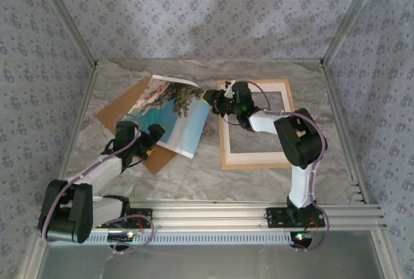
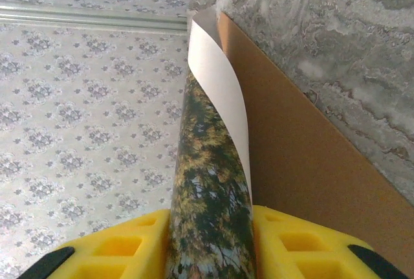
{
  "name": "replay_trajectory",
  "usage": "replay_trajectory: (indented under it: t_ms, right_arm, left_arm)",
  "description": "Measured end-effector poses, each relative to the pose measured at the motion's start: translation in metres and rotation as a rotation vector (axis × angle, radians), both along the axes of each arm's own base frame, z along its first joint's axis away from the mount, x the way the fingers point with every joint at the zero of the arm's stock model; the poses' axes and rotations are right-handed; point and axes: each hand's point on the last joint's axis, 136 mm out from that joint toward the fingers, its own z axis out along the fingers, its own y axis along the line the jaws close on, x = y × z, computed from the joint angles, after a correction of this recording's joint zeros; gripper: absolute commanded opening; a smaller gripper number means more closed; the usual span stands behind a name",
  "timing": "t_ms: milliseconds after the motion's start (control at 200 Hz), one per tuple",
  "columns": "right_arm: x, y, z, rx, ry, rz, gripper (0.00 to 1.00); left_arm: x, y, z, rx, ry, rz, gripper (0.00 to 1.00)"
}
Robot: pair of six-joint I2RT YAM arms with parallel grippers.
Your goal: Put the photo into the frame
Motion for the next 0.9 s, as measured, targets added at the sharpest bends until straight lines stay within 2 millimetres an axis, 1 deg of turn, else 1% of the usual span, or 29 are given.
replay_trajectory:
  t_ms: [65, 155, 215, 270, 315, 385, 465, 530, 595, 725, 825, 905]
  right_arm:
    - [0.001, 0.002, 0.004, 0.008, 0.000, -0.005, 0.36]
    - [0.005, 0.005, 0.012, 0.016, -0.016, -0.009, 0.36]
    - [0.007, 0.007, 0.016, 0.012, -0.020, -0.008, 0.37]
    - [0.009, 0.008, 0.018, 0.001, -0.026, -0.008, 0.37]
    - [0.010, 0.009, 0.020, -0.010, -0.028, -0.007, 0.37]
    - [0.013, 0.011, 0.024, -0.025, -0.035, -0.003, 0.38]
    - [0.014, 0.012, 0.025, -0.043, -0.037, -0.002, 0.38]
    - [0.014, 0.013, 0.025, -0.056, -0.036, 0.002, 0.38]
    - [0.013, 0.013, 0.022, -0.070, -0.030, 0.005, 0.38]
    - [0.012, 0.012, 0.017, -0.089, -0.017, 0.007, 0.38]
    - [0.011, 0.012, 0.015, -0.097, -0.011, 0.008, 0.38]
    - [0.011, 0.011, 0.013, -0.102, -0.008, 0.009, 0.38]
  left_arm:
    - [0.000, -0.006, -0.003, -0.016, 0.011, -0.010, 0.93]
    - [0.001, -0.015, -0.002, -0.023, -0.002, -0.042, 0.93]
    - [-0.001, -0.026, 0.001, 0.004, -0.020, -0.096, 0.93]
    - [-0.001, -0.039, 0.007, 0.069, -0.052, -0.161, 0.93]
    - [0.000, -0.052, 0.017, 0.137, -0.097, -0.219, 0.93]
    - [0.003, -0.076, 0.040, 0.250, -0.203, -0.317, 0.93]
    - [0.004, -0.099, 0.063, 0.354, -0.319, -0.395, 0.93]
    - [0.002, -0.113, 0.076, 0.435, -0.393, -0.447, 0.93]
    - [0.001, -0.126, 0.083, 0.522, -0.441, -0.492, 0.93]
    - [0.006, -0.147, 0.082, 0.717, -0.485, -0.561, 0.92]
    - [0.009, -0.153, 0.074, 0.854, -0.493, -0.594, 0.85]
    - [0.012, -0.154, 0.066, 0.972, -0.489, -0.612, 0.78]
